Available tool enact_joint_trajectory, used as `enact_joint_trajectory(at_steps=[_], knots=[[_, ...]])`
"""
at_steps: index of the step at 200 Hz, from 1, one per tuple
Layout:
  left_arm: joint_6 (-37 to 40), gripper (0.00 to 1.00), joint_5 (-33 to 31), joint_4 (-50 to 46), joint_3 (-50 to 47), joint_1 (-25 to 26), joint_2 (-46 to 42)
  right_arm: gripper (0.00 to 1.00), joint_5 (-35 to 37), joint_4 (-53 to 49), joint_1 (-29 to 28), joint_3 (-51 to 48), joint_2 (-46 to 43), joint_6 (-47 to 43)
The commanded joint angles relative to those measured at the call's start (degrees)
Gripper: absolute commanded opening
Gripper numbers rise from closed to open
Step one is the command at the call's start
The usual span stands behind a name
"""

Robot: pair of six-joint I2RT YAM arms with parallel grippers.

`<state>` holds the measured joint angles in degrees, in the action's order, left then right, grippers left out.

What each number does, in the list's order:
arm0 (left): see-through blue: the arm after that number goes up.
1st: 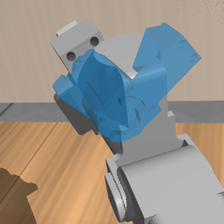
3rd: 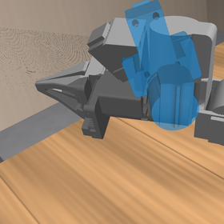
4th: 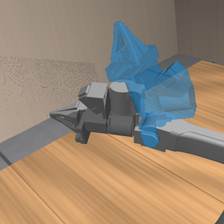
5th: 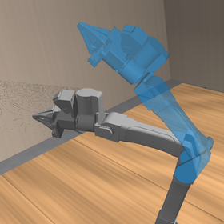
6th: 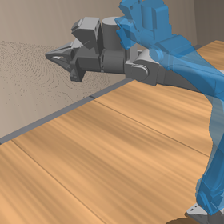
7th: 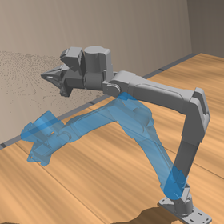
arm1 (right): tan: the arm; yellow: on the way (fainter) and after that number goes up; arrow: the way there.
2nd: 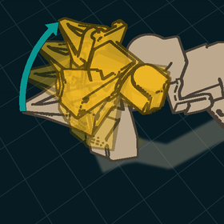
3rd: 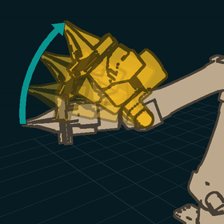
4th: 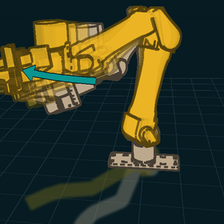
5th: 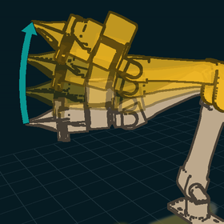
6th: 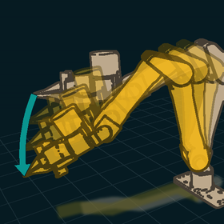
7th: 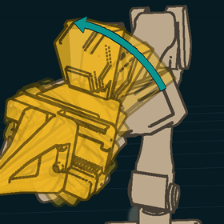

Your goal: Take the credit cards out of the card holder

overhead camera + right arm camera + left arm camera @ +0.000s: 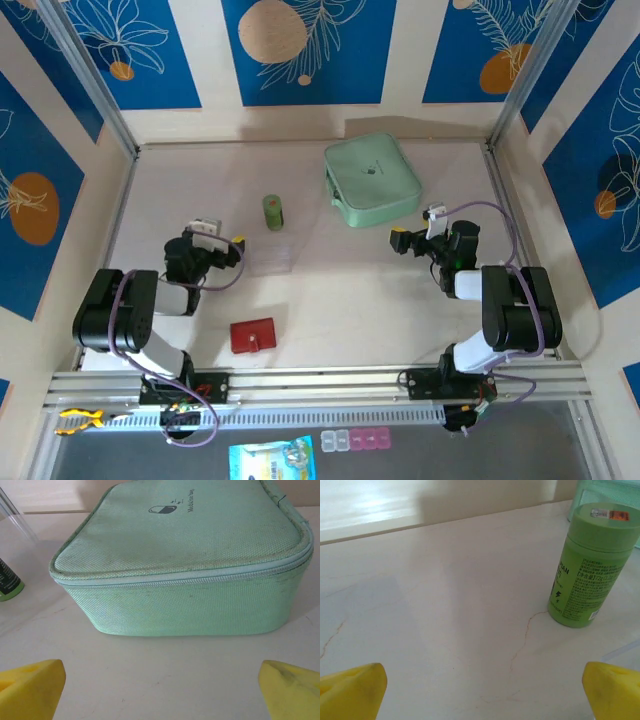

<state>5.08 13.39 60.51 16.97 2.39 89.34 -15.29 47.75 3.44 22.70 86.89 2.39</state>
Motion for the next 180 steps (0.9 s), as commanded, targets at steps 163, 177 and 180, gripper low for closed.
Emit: enact_joint_trajectory(at_steps=[163, 177, 180], knots=[[-2.9, 1.00, -10.4, -7.2, 4.6, -0.4, 0.2, 0.99, -1.4, 1.5, 0.2, -0.6, 0.0, -0.6], [-2.9, 1.00, -10.3, -7.1, 4.6, -0.3, 0.2, 0.99, -1.4, 1.6, 0.2, -0.6, 0.0, -0.6], [-2.9, 1.00, -10.3, -7.1, 4.6, -0.4, 0.2, 0.99, -1.3, 1.5, 0.2, -0.6, 0.0, -0.6]])
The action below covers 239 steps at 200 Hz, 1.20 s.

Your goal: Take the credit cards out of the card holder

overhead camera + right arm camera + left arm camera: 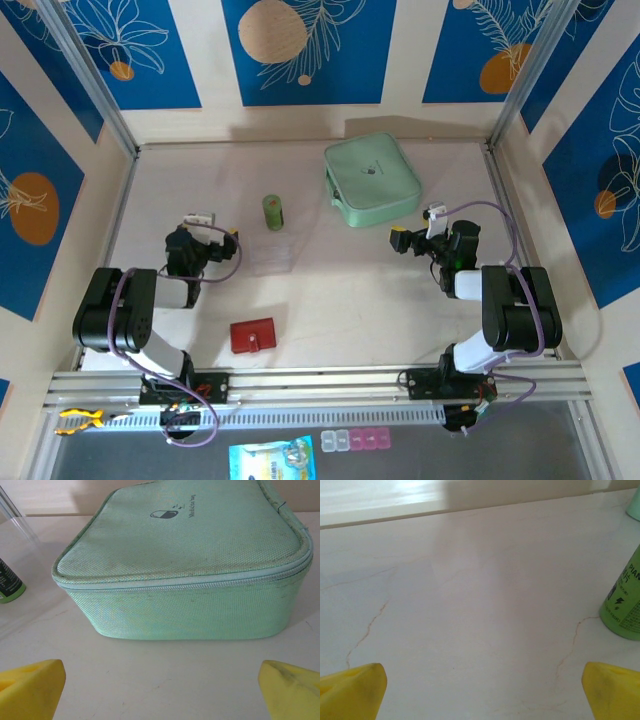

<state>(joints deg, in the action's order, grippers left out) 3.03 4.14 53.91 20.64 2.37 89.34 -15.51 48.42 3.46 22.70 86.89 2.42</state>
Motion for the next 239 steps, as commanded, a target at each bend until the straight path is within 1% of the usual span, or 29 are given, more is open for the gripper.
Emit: enact_joint_trajectory(at_steps=[1, 48, 60, 73, 94, 117, 138, 152, 164, 187, 210, 227, 239], knots=[[-0.8, 1.00, -1.1, -0.5, 0.9, -0.4, 0.2, 0.99, -1.1, 0.8, 0.2, -0.6, 0.0, -0.7], [-0.8, 1.00, -1.2, -0.6, 1.0, -0.4, 0.2, 0.99, -0.6, 1.1, 0.0, -0.8, -0.1, -0.7], [-0.7, 1.00, -1.2, -0.5, 1.0, -0.4, 0.1, 0.99, 2.9, 0.4, -0.6, -0.4, -0.2, 0.0], [-0.7, 1.00, -1.2, -0.5, 0.8, -0.4, 0.1, 0.99, 6.8, -1.8, -1.7, 0.4, -1.0, 0.2], [-1.0, 1.00, -2.2, -2.1, 1.0, -0.3, -1.7, 0.99, 8.2, -4.9, -2.6, 0.8, -3.9, -0.5], [-1.0, 1.00, -3.9, -6.2, 1.5, 0.0, -5.4, 0.99, 9.2, -14.2, -2.8, 3.5, -8.1, 0.3], [-1.6, 1.00, -5.7, -13.7, 3.4, 0.6, -9.4, 1.00, 11.7, -23.7, -3.2, 6.9, -11.6, 2.1], [-3.4, 1.00, -8.1, -20.6, 5.4, 0.9, -12.1, 0.98, 13.7, -29.5, -3.9, 9.1, -13.6, 3.5], [-5.9, 1.00, -8.6, -25.7, 7.0, 1.0, -13.9, 0.97, 14.4, -34.5, -4.9, 11.0, -15.0, 4.5], [-8.3, 1.00, -7.9, -35.9, 11.2, 2.3, -16.6, 0.93, 15.9, -43.4, -8.2, 14.4, -17.0, 6.8], [-13.8, 0.99, -6.3, -47.9, 16.2, 2.7, -17.8, 0.89, 18.0, -51.6, -12.7, 18.0, -17.9, 10.3], [-17.9, 0.96, -3.5, -56.7, 20.4, 2.9, -17.3, 0.87, 17.9, -58.4, -15.5, 21.7, -17.1, 15.4], [-20.1, 0.96, -0.9, -61.4, 22.2, 3.1, -16.7, 0.82, 16.7, -62.4, -17.6, 24.3, -15.6, 18.1]])
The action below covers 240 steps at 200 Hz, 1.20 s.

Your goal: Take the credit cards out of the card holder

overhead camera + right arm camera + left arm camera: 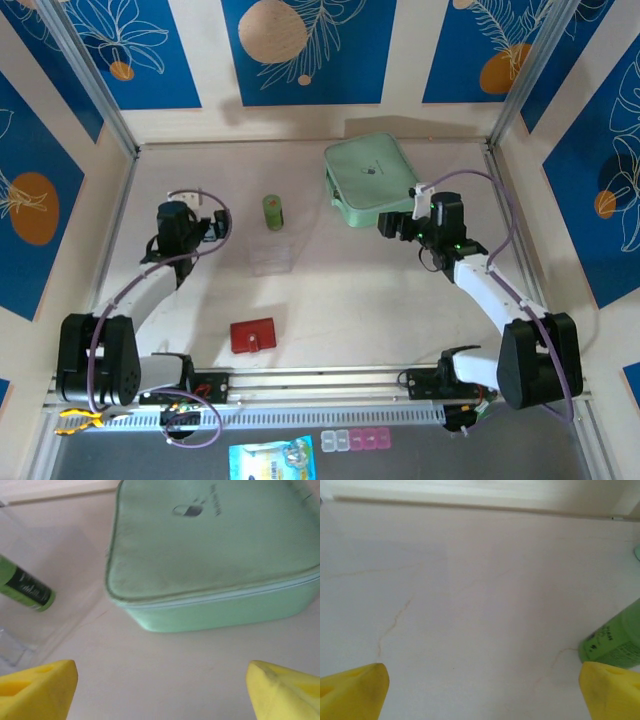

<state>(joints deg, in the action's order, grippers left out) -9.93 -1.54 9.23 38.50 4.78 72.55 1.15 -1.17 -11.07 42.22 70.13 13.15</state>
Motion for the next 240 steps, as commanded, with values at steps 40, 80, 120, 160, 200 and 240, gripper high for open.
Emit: enact_joint_trajectory(at_steps=[40, 80, 120, 160, 200, 240], knots=[[-13.0, 0.95, 11.6, -25.0, 5.6, 0.8, 0.7, 0.70, 3.8, -20.0, -14.8, 12.2, 7.9, 15.0], [-15.6, 0.95, 14.9, -32.0, 6.2, 0.7, -1.6, 0.63, 3.5, -22.4, -22.9, 19.9, 18.0, 19.5], [-17.5, 0.95, 16.9, -32.3, 3.9, 0.7, -3.9, 0.49, 3.6, -23.8, -29.3, 30.3, 29.5, 22.8], [-17.4, 0.96, 17.0, -32.9, 2.7, 0.8, -5.5, 0.41, 4.7, -27.3, -33.0, 40.9, 39.1, 24.2], [-16.3, 0.96, 18.0, -33.5, 2.7, 0.8, -5.8, 0.36, 6.6, -30.6, -34.9, 47.4, 45.6, 25.1], [-16.3, 0.96, 17.8, -33.1, 1.9, 0.7, -6.3, 0.33, 6.2, -30.3, -35.2, 49.1, 48.9, 25.9]])
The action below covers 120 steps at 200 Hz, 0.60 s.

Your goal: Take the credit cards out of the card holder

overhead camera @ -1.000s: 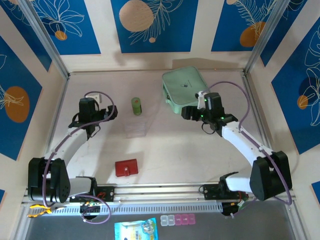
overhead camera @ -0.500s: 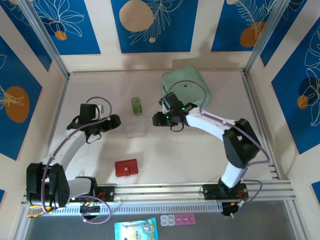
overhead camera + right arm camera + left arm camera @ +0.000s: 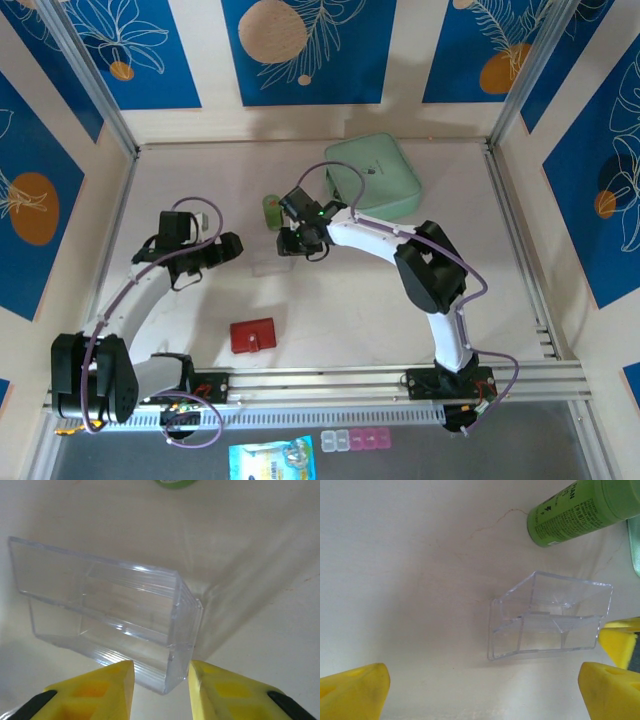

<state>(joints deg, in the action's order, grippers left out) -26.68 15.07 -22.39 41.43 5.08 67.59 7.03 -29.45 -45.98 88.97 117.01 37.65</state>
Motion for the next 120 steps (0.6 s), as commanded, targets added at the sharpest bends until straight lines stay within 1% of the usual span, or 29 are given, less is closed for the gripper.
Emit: enact_joint_trajectory(at_steps=[1, 39, 63, 76, 120], knots=[[0.5, 0.96, 1.2, -1.4, -1.0, 0.4, -1.3, 0.33, 0.4, -2.0, -0.3, 2.3, 2.0, 1.4], [0.3, 0.96, 1.4, -0.7, -2.0, 0.5, -1.1, 0.27, 1.9, -3.0, -0.4, 3.9, 3.7, 1.7], [0.2, 0.96, 1.5, -0.5, -2.0, 0.5, -1.0, 0.21, 2.8, -3.5, -0.1, 3.8, 3.6, 1.8], [0.2, 0.96, 1.4, -0.5, -1.7, 0.5, -0.7, 0.16, 3.1, -3.7, 0.2, 3.3, 3.1, 1.7], [0.0, 0.96, 1.7, -0.9, -1.5, 0.4, -0.1, 0.11, 4.3, -3.5, 2.1, -0.3, -0.4, 1.2]])
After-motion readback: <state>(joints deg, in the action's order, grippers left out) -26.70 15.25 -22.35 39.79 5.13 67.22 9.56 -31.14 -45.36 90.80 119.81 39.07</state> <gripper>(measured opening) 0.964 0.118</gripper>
